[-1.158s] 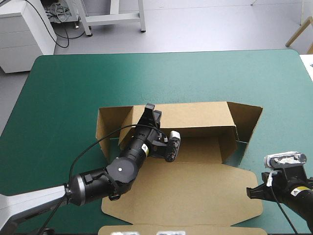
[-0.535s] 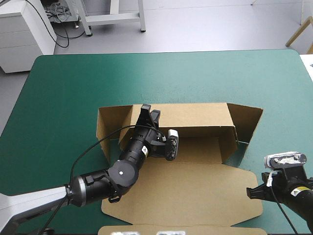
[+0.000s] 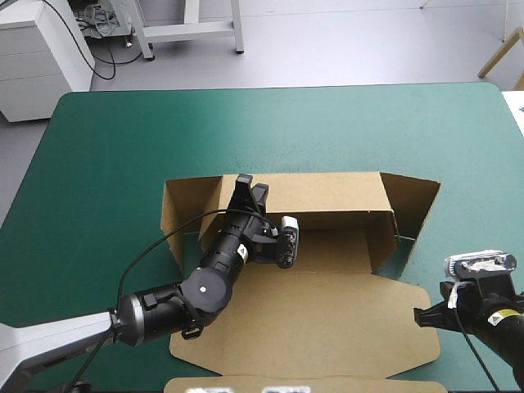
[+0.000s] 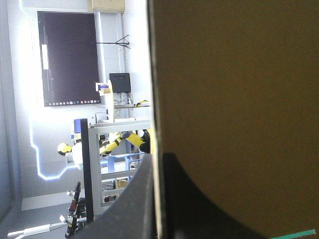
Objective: Fold the box
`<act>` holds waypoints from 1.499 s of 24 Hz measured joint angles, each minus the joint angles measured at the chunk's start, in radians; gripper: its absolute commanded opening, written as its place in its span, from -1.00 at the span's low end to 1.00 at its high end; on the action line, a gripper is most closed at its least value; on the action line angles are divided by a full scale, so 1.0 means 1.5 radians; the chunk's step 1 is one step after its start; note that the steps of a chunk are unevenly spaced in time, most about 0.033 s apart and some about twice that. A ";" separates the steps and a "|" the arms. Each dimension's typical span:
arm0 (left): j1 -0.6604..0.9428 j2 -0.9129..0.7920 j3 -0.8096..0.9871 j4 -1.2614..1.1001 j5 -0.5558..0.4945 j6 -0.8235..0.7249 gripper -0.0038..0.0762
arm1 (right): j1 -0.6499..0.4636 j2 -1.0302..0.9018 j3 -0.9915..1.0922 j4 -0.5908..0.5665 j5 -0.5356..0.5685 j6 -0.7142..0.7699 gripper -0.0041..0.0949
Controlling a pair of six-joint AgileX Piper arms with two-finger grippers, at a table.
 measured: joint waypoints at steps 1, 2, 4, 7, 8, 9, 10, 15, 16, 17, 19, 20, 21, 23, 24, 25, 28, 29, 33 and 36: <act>0.000 0.000 0.000 0.000 0.000 0.000 -0.93 | 0.000 0.000 0.000 0.000 0.000 0.000 -0.79; 0.000 0.000 0.000 0.000 0.000 0.000 -0.93 | 0.000 0.000 0.000 0.000 -0.001 0.002 -0.71; 0.000 0.000 0.000 0.000 0.000 0.000 -0.93 | 0.000 0.000 0.001 0.000 -0.003 0.005 -0.48; 0.000 0.000 0.000 0.000 0.000 0.000 -0.93 | 0.000 0.000 0.001 0.000 -0.005 0.018 -0.13; 0.000 0.000 0.000 0.000 0.000 0.000 -0.93 | 0.000 0.000 0.001 0.000 -0.005 0.023 0.00; 0.000 0.000 0.000 0.000 0.000 0.000 -0.93 | 0.000 0.000 0.001 0.000 -0.005 0.025 0.09; 0.000 0.000 0.000 0.000 0.000 0.000 -0.93 | 0.000 0.000 0.001 0.000 -0.005 0.026 0.20; 0.000 0.000 0.000 0.000 0.000 0.000 -0.93 | 0.000 0.000 0.001 0.001 -0.007 0.032 0.42; 0.000 0.000 0.000 0.000 0.000 0.000 -0.93 | 0.000 0.000 0.001 0.002 -0.007 0.034 0.41; 0.000 0.000 0.000 0.000 0.000 0.000 -0.93 | 0.000 0.000 0.001 0.012 -0.007 0.038 0.41; 0.000 0.000 0.000 0.000 0.000 0.000 -0.93 | 0.000 0.000 0.001 0.031 -0.007 0.038 0.36; 0.000 0.000 0.000 0.000 0.000 0.000 -0.93 | 0.000 0.000 0.001 0.036 -0.007 0.038 0.31; 0.000 0.000 0.000 0.000 0.000 0.000 -0.93 | 0.000 0.000 0.001 0.041 -0.007 0.038 0.30; 0.000 0.000 0.000 0.000 0.000 0.000 -0.93 | 0.000 0.000 -0.011 0.042 -0.006 0.052 0.30; 0.000 0.000 0.000 0.000 0.000 0.000 -0.93 | 0.000 0.000 -0.032 0.042 -0.004 0.061 0.30; 0.000 0.000 0.000 0.000 0.000 0.000 -0.93 | 0.000 0.000 -0.049 0.042 -0.003 0.065 0.30; 0.000 0.000 0.000 0.000 0.000 0.000 -0.93 | 0.000 0.038 -0.161 0.030 0.021 0.080 0.30; 0.000 0.000 0.000 0.000 0.000 0.000 -0.93 | 0.000 0.057 -0.188 0.026 0.028 0.083 0.30; 0.000 0.000 0.000 0.000 0.000 0.000 -0.93 | 0.000 0.155 -0.284 0.022 0.041 0.087 0.30; 0.000 0.000 0.000 0.000 -0.001 0.000 -0.93 | 0.000 0.232 -0.348 0.022 0.042 0.088 0.30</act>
